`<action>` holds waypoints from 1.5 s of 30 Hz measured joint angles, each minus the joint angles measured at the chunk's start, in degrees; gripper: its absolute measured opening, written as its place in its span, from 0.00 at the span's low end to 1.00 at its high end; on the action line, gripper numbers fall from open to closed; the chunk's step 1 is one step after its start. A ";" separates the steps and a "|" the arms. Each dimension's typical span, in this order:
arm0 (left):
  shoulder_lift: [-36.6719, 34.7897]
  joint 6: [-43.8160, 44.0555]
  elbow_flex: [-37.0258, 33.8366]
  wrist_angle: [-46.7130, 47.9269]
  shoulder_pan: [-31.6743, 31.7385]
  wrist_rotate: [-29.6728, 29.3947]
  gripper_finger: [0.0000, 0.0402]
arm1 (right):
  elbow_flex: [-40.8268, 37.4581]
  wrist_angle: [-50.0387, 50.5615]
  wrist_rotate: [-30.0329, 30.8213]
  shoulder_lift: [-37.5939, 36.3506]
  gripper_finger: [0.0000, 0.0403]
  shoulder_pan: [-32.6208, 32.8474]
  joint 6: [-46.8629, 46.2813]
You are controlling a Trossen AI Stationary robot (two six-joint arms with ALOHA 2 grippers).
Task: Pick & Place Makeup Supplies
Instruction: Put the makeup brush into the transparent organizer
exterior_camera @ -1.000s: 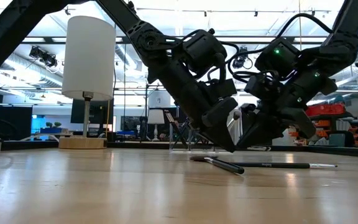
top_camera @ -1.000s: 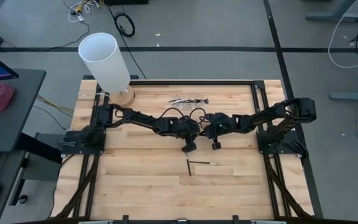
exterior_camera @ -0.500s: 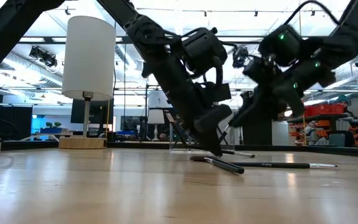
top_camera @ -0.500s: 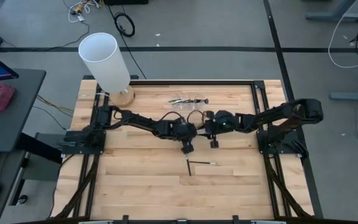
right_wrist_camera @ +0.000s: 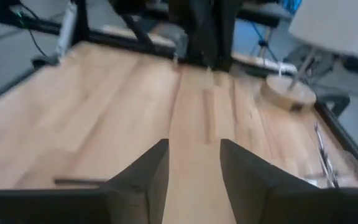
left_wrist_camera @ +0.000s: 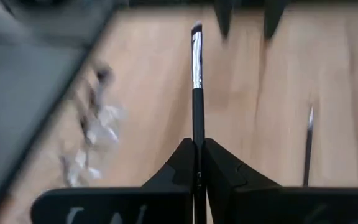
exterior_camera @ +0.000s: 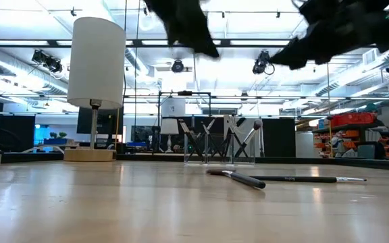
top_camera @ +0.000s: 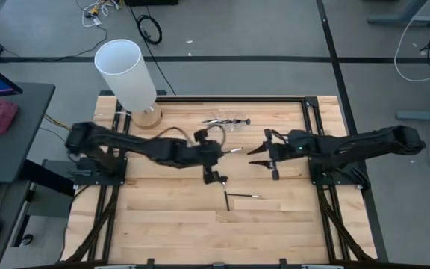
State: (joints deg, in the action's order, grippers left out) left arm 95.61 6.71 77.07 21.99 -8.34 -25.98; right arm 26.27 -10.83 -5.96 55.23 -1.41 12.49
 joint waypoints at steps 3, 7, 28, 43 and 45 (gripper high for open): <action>-5.29 -2.71 -4.64 -6.11 -3.07 -6.43 0.04 | -2.18 -2.03 -0.04 -2.70 0.36 0.99 0.28; -7.80 -7.49 -18.22 -29.89 -4.92 -4.66 0.04 | -9.65 -22.79 -0.01 -1.52 0.36 1.08 0.12; 2.84 -10.96 -38.06 -89.20 2.67 16.86 0.04 | -5.27 -56.47 -4.71 24.18 0.37 0.23 -6.21; 2.80 -11.91 -38.04 -87.99 3.08 16.85 0.05 | -2.23 -56.53 -7.15 24.65 0.36 0.26 -7.03; 2.80 -11.92 -38.04 -87.88 3.08 16.85 0.05 | -2.23 -56.52 -7.17 24.65 0.34 0.26 -7.52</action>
State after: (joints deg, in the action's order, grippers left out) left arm 98.41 -5.21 39.03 -65.90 -5.26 -9.13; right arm 24.03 -67.35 -13.13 79.88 -1.15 4.97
